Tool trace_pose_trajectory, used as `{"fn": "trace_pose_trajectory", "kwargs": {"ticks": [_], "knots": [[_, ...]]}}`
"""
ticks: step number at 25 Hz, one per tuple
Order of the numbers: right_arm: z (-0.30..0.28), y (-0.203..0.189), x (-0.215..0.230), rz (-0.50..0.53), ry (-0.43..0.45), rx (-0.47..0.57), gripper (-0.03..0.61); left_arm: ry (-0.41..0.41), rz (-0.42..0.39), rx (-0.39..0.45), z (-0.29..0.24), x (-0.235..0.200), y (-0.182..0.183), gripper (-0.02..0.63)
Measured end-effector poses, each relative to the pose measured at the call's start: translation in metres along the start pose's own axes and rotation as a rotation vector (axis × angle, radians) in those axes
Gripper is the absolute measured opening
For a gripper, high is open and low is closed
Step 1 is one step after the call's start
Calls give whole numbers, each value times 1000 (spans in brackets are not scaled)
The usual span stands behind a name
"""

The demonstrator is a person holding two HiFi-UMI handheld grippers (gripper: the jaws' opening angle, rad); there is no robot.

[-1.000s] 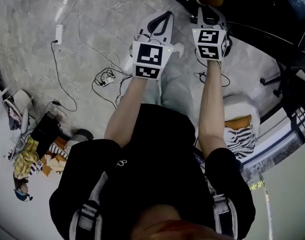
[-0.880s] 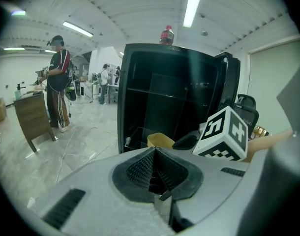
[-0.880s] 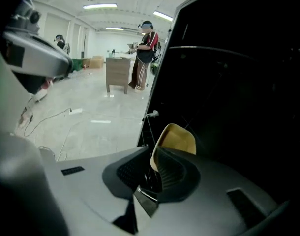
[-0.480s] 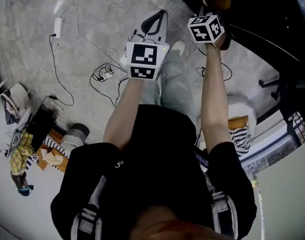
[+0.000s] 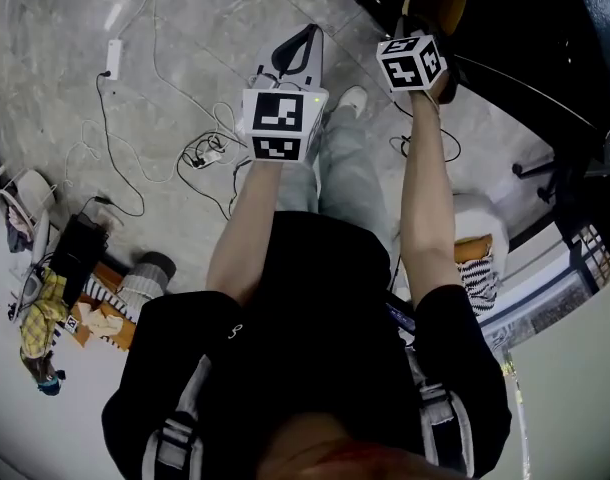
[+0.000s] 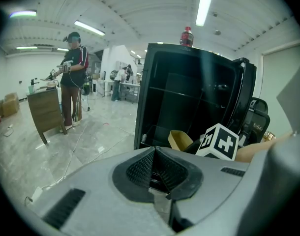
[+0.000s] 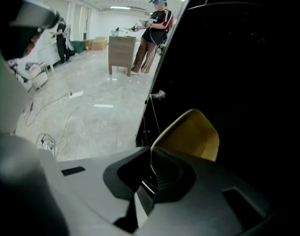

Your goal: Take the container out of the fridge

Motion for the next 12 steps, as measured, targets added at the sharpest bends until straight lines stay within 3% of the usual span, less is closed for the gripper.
{"fn": "trace_pose_trajectory", "kwargs": {"ticks": [6,12], "knots": [[58,42,-9,-337,53,261,15,11,28,32,7,-7,16,9],[97,78,-13,-647,119,442,16,27,66,75,12,-31,38,9]]}}
Point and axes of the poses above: the fingertips, and each gripper's own axes: z backward along the fingers, x to its right, y out of its top, the point moved 1 cm from there along z, backward along the fingers, and after that the axes turned 12 degrees about z, right-handed, at the moved point
